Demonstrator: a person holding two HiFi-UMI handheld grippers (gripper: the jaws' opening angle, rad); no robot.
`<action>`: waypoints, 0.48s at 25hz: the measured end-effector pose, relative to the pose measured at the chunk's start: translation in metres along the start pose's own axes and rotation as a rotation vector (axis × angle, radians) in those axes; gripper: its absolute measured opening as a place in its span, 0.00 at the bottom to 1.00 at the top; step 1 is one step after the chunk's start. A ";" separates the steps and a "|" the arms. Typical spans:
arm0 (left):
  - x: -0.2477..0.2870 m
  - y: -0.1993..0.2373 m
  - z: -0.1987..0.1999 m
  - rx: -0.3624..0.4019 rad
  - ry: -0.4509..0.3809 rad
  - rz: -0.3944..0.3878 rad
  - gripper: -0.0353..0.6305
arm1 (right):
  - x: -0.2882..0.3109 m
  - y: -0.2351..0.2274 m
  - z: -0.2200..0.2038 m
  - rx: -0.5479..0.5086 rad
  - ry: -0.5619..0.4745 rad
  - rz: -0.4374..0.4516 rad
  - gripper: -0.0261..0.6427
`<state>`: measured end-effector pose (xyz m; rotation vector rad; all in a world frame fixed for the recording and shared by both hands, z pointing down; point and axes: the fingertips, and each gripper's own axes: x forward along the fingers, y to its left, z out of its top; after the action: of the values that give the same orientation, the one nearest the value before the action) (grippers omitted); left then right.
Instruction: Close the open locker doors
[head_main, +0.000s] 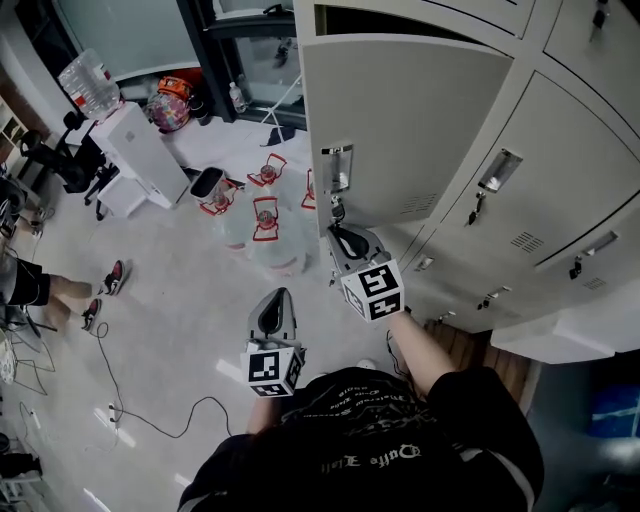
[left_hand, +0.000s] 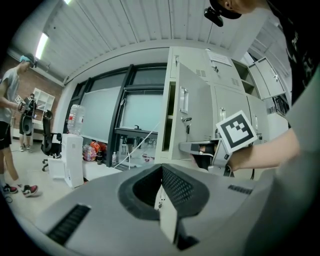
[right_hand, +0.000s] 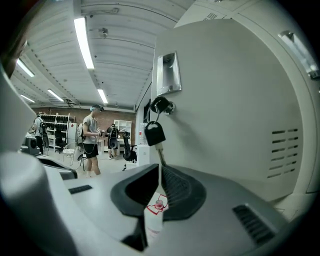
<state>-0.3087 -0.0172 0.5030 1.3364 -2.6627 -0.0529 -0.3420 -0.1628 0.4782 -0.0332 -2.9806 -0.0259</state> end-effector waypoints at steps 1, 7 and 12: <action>0.001 -0.001 0.000 -0.001 -0.002 0.001 0.06 | 0.002 -0.004 0.000 0.005 0.005 -0.004 0.07; 0.002 0.002 -0.003 -0.006 0.004 0.013 0.06 | 0.014 -0.026 -0.002 0.011 0.040 -0.037 0.07; 0.003 0.010 -0.005 -0.020 0.003 0.049 0.06 | 0.025 -0.045 -0.001 0.040 0.047 -0.068 0.07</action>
<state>-0.3178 -0.0129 0.5098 1.2631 -2.6839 -0.0706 -0.3680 -0.2076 0.4827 0.0727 -2.9335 0.0245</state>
